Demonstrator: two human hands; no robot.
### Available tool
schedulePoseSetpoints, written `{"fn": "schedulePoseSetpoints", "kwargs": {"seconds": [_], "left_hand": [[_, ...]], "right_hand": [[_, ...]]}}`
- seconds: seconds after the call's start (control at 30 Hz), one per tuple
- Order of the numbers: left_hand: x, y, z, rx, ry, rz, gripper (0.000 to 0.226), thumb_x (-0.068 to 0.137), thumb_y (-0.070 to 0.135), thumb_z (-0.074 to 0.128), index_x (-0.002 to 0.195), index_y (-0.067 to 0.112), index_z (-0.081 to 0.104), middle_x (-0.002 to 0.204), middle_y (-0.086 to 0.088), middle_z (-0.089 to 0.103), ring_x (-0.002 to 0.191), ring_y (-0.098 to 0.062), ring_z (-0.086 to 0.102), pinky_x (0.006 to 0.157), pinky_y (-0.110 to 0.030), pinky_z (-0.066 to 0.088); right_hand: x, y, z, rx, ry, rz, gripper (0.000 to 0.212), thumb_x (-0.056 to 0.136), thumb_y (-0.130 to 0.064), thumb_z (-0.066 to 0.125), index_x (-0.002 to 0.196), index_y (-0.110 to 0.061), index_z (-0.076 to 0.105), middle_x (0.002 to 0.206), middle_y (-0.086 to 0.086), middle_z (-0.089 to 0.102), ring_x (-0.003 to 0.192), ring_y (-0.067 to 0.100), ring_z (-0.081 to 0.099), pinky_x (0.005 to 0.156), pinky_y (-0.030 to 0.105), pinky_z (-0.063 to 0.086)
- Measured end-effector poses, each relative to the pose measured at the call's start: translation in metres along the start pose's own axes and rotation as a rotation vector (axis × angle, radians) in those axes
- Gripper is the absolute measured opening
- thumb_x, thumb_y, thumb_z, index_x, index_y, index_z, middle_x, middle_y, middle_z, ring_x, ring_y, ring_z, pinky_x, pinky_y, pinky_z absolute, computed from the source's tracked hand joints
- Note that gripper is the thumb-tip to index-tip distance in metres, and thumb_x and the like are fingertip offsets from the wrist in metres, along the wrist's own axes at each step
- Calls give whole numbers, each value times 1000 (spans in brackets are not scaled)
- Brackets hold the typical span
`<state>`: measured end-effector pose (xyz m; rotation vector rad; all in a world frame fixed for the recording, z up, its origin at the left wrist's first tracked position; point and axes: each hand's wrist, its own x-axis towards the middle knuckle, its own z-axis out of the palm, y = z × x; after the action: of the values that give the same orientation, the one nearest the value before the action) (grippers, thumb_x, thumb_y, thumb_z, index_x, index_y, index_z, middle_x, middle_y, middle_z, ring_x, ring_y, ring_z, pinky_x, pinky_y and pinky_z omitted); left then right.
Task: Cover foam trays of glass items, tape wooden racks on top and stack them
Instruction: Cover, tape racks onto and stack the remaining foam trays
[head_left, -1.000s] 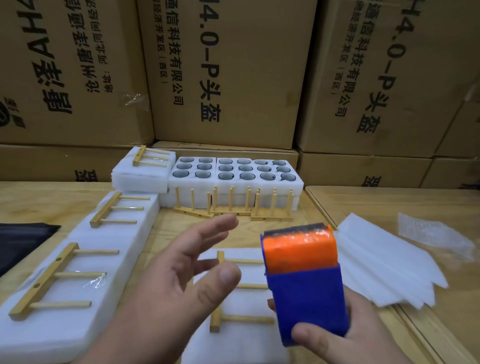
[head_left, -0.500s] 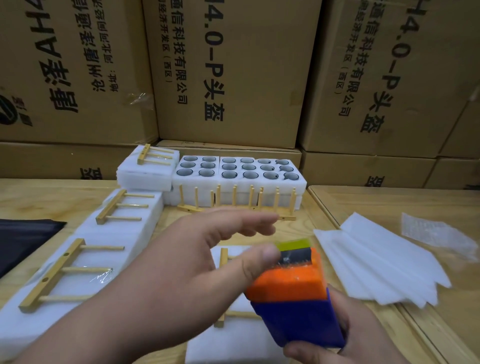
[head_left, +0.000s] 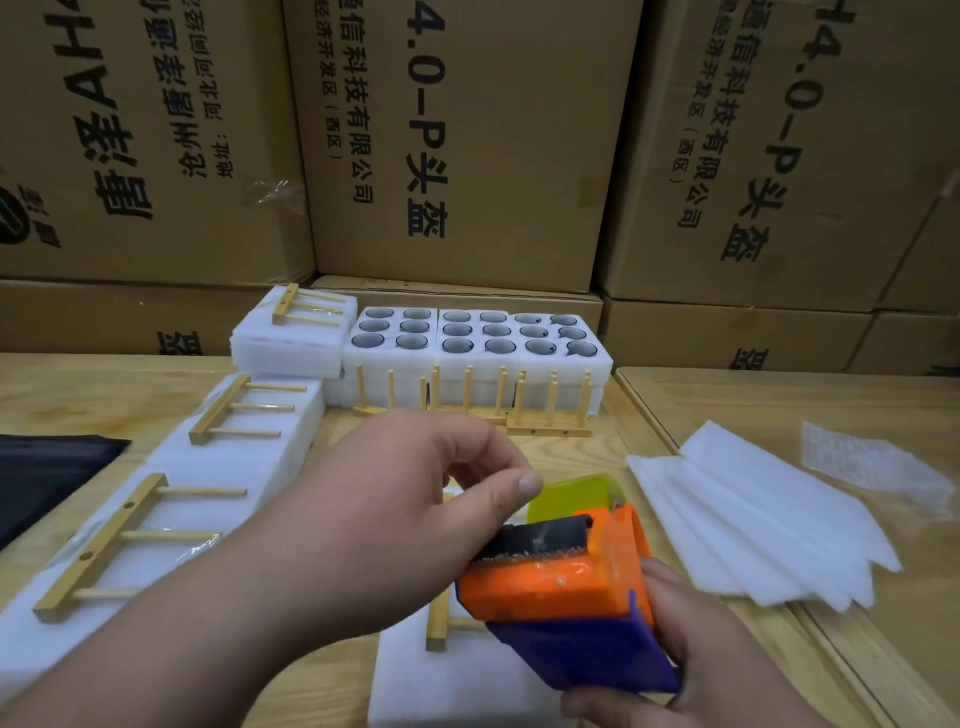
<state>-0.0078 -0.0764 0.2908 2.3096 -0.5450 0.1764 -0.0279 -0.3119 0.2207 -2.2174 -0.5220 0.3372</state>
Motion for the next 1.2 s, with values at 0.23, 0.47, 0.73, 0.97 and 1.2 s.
{"fn": "schedulePoseSetpoints", "kwargs": {"seconds": [0.23, 0.47, 0.73, 0.97, 1.2], "left_hand": [[2, 0, 3, -71, -20, 28, 17, 80, 48, 61, 85, 36, 72, 87, 26, 71, 90, 5, 65, 77, -13, 50], [2, 4, 11, -13, 110, 99, 18, 82, 52, 61, 79, 36, 70, 88, 25, 68, 87, 2, 64, 69, -13, 47], [6, 4, 9, -60, 151, 42, 16, 83, 47, 71, 76, 33, 71, 71, 20, 70, 64, -5, 66, 52, -20, 49], [8, -5, 13, -195, 133, -67, 15, 81, 49, 67, 81, 34, 72, 76, 19, 70, 71, 2, 64, 58, -12, 46], [5, 2, 7, -285, 11, -18, 8, 84, 42, 72, 87, 35, 71, 73, 2, 73, 61, -9, 65, 51, -20, 50]], "right_hand": [[5, 3, 2, -135, 134, 76, 62, 68, -50, 89, 123, -49, 60, 142, -19, 43, 128, 3, 52, 106, 23, 42], [5, 12, 7, -147, 165, -54, 73, 64, -71, 79, 120, -79, 34, 126, -31, 51, 125, -17, 41, 104, 18, 42], [7, 11, 8, -151, 159, -86, 69, 57, -83, 71, 118, -77, 41, 124, -33, 53, 123, -14, 45, 104, 20, 42], [9, -3, 2, -197, 23, 31, 48, 75, -55, 82, 118, -53, 61, 138, -22, 44, 130, -1, 46, 113, 24, 35], [3, -4, -2, -175, 83, 28, 50, 73, -48, 86, 118, -47, 65, 137, -18, 48, 126, 2, 53, 109, 24, 40]]}}
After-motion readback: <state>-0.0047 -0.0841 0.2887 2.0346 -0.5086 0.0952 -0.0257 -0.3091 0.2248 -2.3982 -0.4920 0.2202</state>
